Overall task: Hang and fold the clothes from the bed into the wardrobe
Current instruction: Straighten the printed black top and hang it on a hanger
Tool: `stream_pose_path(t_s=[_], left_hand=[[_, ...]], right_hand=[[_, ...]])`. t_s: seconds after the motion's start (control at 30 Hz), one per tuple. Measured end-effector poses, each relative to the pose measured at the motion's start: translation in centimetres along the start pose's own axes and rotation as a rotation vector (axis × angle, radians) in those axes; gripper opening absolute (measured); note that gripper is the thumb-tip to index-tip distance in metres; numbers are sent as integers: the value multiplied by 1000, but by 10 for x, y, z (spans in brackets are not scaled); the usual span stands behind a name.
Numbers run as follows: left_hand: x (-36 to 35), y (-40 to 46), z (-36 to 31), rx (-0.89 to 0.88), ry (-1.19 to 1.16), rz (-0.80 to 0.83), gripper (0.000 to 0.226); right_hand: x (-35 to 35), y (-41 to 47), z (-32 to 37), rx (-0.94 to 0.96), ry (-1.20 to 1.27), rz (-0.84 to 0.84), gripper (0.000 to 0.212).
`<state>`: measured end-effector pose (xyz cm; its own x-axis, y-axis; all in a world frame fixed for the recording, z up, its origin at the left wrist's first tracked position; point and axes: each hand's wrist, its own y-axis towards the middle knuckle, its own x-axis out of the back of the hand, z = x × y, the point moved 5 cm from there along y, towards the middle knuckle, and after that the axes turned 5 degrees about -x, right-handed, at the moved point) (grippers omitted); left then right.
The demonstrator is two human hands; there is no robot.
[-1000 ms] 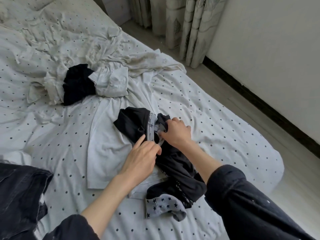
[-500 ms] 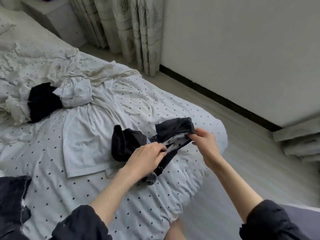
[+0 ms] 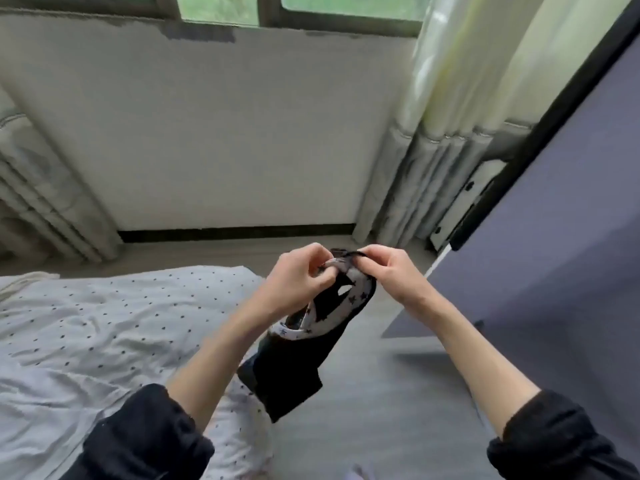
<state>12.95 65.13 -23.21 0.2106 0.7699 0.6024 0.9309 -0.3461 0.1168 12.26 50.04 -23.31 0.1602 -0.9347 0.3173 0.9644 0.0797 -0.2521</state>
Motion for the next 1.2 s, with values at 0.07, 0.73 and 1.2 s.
stream_pose_path(t_s=[0.07,0.73,1.2], left_hand=[[-18,25,-40,-56,-7,58,4],[-204,153,-289,-93,-370,177,14],[-312,264,-308,-324,-22,308,17]], right_hand=[[49,-12,1,8,-11,-73,14],[336,-126,-94,-370,-642,-873,17],[461,-204,-166,-944,-437,-872,18]])
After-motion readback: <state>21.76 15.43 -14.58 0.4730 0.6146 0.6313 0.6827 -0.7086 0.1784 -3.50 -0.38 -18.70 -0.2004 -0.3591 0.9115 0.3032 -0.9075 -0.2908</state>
